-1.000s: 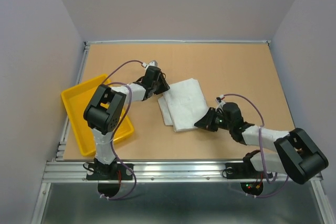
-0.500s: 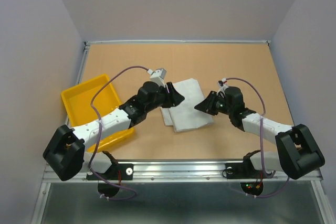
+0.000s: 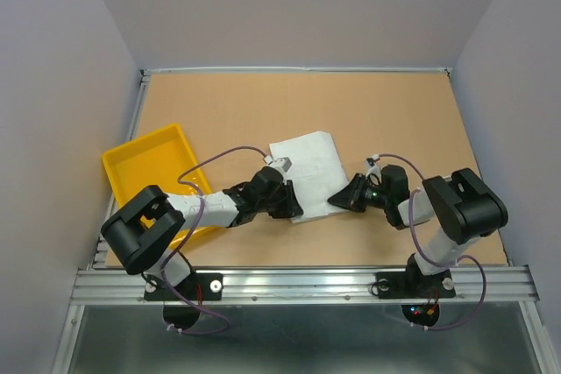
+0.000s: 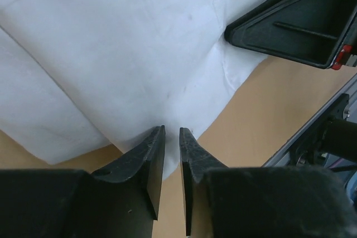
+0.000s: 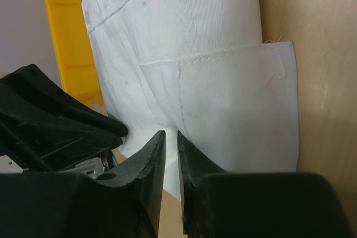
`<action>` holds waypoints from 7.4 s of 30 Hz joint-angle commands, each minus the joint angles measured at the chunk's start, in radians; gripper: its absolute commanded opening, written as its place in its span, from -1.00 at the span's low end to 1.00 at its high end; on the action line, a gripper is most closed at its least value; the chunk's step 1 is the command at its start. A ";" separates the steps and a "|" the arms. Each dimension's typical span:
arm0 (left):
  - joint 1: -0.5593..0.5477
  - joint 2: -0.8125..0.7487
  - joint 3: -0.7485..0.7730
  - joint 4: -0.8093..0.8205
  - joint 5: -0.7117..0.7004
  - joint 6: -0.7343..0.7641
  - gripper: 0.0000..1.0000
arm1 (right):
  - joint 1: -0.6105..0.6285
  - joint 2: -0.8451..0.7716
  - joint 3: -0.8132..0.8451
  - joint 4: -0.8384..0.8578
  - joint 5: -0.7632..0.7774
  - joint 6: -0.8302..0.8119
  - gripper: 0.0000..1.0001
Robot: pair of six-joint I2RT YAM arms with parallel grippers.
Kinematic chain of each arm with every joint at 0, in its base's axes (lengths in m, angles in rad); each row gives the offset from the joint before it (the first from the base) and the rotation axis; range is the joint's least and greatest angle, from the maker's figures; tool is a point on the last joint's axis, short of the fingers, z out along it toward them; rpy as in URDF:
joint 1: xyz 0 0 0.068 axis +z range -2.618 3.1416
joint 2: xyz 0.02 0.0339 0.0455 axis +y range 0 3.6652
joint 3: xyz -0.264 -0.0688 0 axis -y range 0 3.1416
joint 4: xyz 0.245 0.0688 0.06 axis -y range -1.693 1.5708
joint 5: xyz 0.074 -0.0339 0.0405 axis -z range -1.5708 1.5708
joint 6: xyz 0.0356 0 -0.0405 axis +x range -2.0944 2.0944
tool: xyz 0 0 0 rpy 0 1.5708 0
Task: Fold and stack the long sleeve shirts
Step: Fold the shirt
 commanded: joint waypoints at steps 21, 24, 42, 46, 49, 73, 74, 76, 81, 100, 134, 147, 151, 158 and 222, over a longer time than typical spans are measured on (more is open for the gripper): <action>0.200 -0.154 0.164 -0.099 -0.053 0.091 -0.07 | -0.059 -0.065 0.347 0.055 -0.152 0.100 -0.56; 0.249 -0.067 0.275 -0.083 -0.064 0.105 -0.05 | -0.059 0.034 0.468 0.040 -0.117 0.099 -0.55; 0.422 0.543 0.642 -0.050 0.020 0.120 -0.21 | -0.085 0.674 0.946 0.018 -0.023 0.128 -0.53; 0.438 0.549 0.616 -0.042 0.008 0.122 -0.23 | -0.129 0.682 0.890 0.020 0.001 0.120 -0.52; 0.453 0.535 0.600 -0.043 0.003 0.120 -0.23 | -0.151 0.636 0.857 0.015 0.020 0.099 -0.52; 0.068 -0.036 0.274 -0.332 -0.359 0.073 0.33 | -0.137 -0.298 0.358 -0.871 0.296 -0.273 -0.06; 0.059 -0.031 0.263 -0.330 -0.365 0.066 0.32 | -0.134 -0.321 0.340 -0.888 0.293 -0.273 -0.06; 0.041 -0.010 0.247 -0.332 -0.377 0.060 0.31 | -0.120 -0.376 0.298 -0.913 0.284 -0.271 -0.06; 0.011 0.050 0.256 -0.332 -0.440 0.085 0.31 | -0.084 -0.435 0.192 -0.916 0.273 -0.237 -0.06; 0.157 0.313 0.511 -0.456 -0.610 0.215 0.22 | 0.564 -0.157 0.286 -0.661 0.448 -0.001 -0.13; 0.208 0.001 -0.001 0.070 -0.405 -0.492 0.83 | 0.542 -0.496 0.470 -1.025 0.966 -0.426 0.66; 0.209 0.139 0.017 0.105 -0.398 -0.484 -0.12 | 0.542 -0.530 0.450 -1.025 0.988 -0.463 0.67; 0.209 0.150 0.019 0.102 -0.402 -0.455 -0.70 | 0.541 -0.516 0.458 -1.023 0.957 -0.539 0.66; 0.209 0.101 0.109 -0.060 -0.380 -0.267 -0.93 | 0.559 -0.452 0.500 -1.002 0.880 -0.739 0.67; 0.487 -0.244 0.584 -0.646 -0.329 0.217 0.40 | 1.018 0.291 0.436 0.215 1.664 -1.728 -0.99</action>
